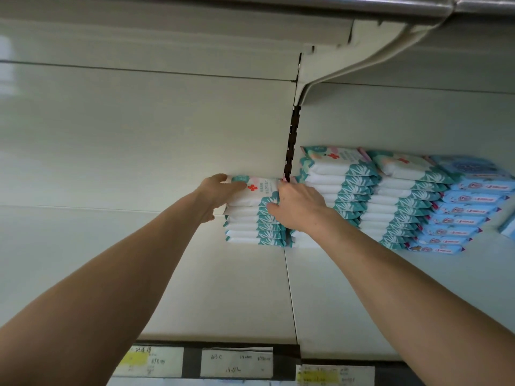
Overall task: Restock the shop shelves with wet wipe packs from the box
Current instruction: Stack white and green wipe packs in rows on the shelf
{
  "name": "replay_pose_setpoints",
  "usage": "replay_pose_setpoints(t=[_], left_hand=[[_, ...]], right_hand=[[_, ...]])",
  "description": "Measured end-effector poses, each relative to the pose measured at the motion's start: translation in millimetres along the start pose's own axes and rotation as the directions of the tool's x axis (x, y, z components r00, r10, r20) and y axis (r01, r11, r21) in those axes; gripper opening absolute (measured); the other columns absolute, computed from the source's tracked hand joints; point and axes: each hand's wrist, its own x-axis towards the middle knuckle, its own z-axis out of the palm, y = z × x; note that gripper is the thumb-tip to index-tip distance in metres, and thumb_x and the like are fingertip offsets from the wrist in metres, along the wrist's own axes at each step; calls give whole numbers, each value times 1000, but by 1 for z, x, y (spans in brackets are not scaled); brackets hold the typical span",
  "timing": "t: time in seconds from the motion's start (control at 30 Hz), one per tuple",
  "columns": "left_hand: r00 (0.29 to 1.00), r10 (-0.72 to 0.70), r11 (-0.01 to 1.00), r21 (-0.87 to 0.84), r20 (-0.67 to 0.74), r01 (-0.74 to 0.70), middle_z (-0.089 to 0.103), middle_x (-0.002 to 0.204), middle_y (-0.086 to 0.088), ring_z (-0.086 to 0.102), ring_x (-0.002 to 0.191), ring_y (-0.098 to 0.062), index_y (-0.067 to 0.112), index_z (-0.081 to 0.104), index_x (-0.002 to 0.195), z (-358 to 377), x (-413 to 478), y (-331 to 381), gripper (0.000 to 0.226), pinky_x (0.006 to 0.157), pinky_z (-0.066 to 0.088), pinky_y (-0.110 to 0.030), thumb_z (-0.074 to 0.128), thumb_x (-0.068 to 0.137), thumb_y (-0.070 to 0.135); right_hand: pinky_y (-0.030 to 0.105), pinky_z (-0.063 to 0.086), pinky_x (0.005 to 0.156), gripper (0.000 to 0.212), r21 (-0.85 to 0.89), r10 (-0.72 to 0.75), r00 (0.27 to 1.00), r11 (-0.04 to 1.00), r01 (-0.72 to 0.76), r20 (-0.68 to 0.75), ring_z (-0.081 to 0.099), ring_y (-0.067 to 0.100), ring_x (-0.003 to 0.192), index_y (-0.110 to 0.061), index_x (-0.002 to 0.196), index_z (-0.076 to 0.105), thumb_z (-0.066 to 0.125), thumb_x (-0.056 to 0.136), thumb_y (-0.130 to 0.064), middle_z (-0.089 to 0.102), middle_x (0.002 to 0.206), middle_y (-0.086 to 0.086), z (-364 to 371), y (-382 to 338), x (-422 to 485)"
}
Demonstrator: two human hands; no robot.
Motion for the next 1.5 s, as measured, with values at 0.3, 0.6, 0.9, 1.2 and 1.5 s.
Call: replay_pose_setpoints(t=[0.3,0.6,0.9,1.2,1.5], left_hand=[[950,-225,953,-154,215,261,61,113,-9,58,101,-32,19,53,125,15,6,-14,56,90,43,-53,50,88,61],[951,-273,960,114,148,257,39,148,-13,39,133,-38,19,32,146,17,-3,1,73,105,28,-65,44,90,64],[997,-57,987,150,-51,64,50,113,-13,50,98,-28,7,42,137,14,-22,14,53,61,34,-27,49,97,41],[965,-74,997,-13,-253,73,49,109,-5,54,93,-23,9,51,117,-38,-70,3,27,83,43,-40,54,95,25],[835,-236,969,-189,-497,161,48,111,-7,55,88,-21,12,49,118,-66,-165,-42,22,80,50,-40,51,97,17]], right_hand=[[39,53,82,48,54,6,998,998,-9,59,54,26,104,-16,134,43,41,98,-47,49,129,10,-2,-3,0],[30,37,72,27,-59,-22,1000,998,21,-12,55,29,105,-12,123,52,48,95,-14,55,120,10,3,-3,1],[30,35,68,11,-145,-119,987,984,103,-106,56,28,91,-13,99,57,50,94,-6,61,106,10,-15,-18,-14],[29,32,67,15,-70,-319,946,947,315,-53,49,29,86,-12,100,60,48,95,-18,59,101,10,-27,-74,-30],[29,36,66,15,38,-650,759,758,651,-31,49,27,80,-12,99,61,48,94,-17,60,95,8,-18,-128,-70]])
